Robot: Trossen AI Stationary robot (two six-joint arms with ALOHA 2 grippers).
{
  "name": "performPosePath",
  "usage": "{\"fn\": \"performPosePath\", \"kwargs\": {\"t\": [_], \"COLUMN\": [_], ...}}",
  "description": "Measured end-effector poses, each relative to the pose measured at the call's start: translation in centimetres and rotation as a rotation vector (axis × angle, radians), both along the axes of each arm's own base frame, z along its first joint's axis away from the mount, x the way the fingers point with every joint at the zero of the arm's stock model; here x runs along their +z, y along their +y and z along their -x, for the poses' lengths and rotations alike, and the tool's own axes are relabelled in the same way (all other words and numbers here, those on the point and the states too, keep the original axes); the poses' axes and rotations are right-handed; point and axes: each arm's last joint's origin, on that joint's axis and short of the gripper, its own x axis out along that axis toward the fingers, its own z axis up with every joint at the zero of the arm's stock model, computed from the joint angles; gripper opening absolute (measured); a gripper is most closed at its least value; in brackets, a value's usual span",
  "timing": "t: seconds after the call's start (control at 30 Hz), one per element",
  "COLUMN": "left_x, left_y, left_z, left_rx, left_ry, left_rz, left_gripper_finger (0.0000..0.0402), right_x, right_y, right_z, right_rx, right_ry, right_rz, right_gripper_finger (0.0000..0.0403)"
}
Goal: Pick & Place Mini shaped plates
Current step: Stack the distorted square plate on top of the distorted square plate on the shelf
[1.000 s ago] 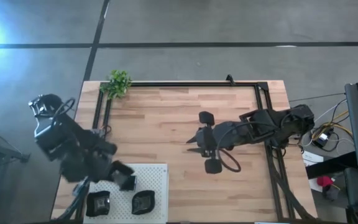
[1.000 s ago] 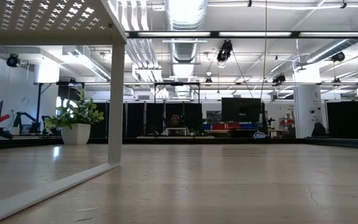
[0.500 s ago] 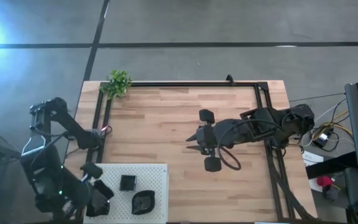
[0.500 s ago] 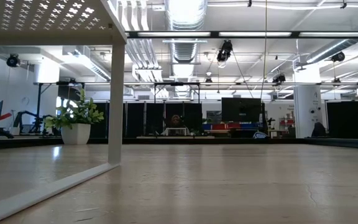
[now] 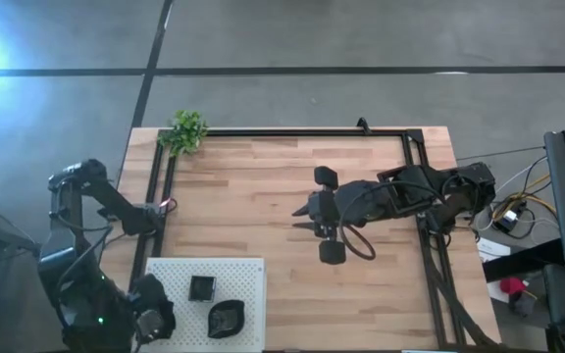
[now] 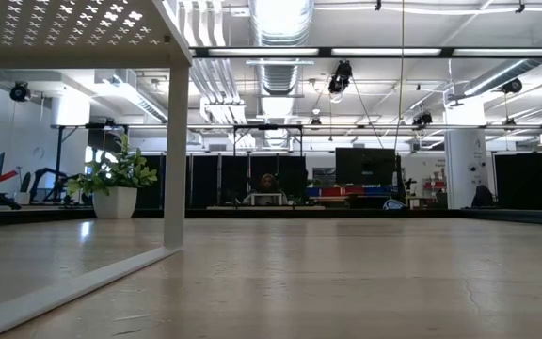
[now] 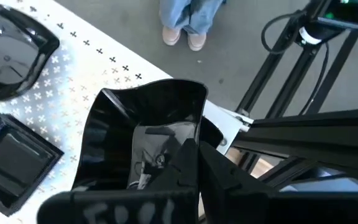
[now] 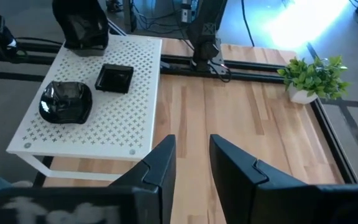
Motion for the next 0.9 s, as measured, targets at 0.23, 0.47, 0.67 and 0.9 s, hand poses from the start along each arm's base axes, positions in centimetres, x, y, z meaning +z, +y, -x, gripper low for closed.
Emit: {"fn": "performPosePath", "kwargs": {"t": [0.23,0.47,0.67,0.9], "left_x": [-0.4,-1.2,-1.1,-1.2], "left_y": [-0.5,-0.9,-1.0,-1.1], "left_z": [-0.2,-0.4,-0.4,-0.1], "left_rx": [-0.038,0.011,0.073,0.079], "left_ry": [-0.013,0.005,0.028,0.031], "left_rz": [-0.025,-0.048,-0.023,-0.011], "left_gripper_finger": [0.0000,0.0000,0.0002,0.0037], "right_x": [0.0,0.0,0.0,0.0], "right_y": [0.0,0.0,0.0,0.0], "right_z": [0.0,0.0,0.0,0.0], "right_rx": [-0.001,-0.009,-0.025,-0.025], "right_ry": [0.000,0.000,0.000,0.000], "right_rz": [-0.003,-0.015,-0.041,-0.041], "right_gripper_finger": [0.0083,0.0073,0.0068,0.0068]}}
